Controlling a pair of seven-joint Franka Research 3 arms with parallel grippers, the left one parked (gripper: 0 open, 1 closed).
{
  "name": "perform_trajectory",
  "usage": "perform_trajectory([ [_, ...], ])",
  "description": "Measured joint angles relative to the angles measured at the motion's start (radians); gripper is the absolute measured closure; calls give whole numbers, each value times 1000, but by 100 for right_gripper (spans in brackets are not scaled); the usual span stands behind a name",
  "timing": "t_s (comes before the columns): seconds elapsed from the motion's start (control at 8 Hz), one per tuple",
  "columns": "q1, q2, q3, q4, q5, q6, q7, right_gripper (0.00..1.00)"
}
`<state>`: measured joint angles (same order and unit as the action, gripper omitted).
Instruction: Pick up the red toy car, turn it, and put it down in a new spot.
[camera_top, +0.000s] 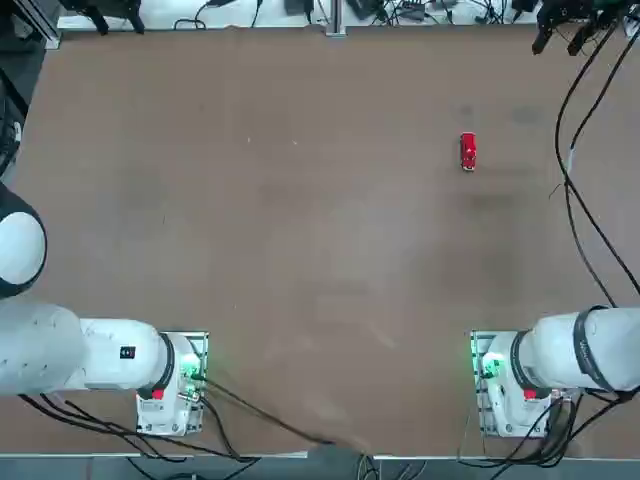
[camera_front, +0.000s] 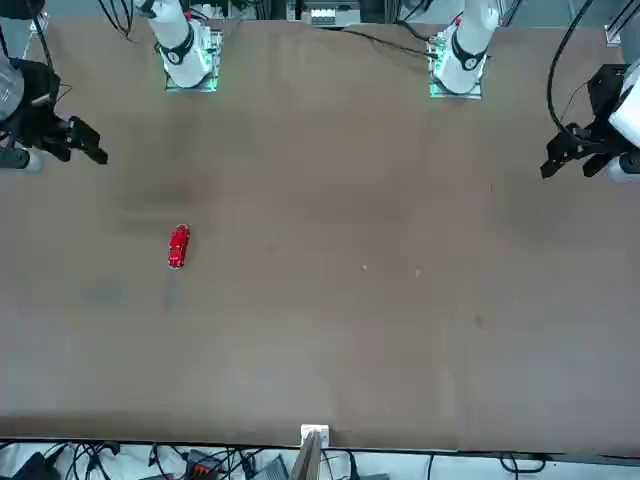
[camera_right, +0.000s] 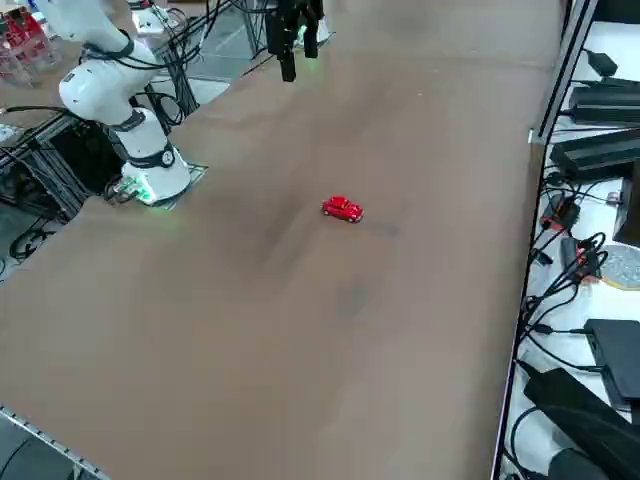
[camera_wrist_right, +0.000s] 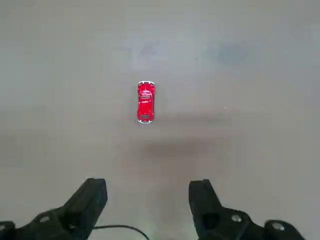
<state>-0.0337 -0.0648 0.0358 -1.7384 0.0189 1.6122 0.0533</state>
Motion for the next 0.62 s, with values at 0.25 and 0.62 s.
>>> perform_trajectory([
  [0.25, 0, 0, 0, 2, 0, -3, 0, 0],
  [0.62, -1, 0, 0, 3, 0, -21, 0, 0],
])
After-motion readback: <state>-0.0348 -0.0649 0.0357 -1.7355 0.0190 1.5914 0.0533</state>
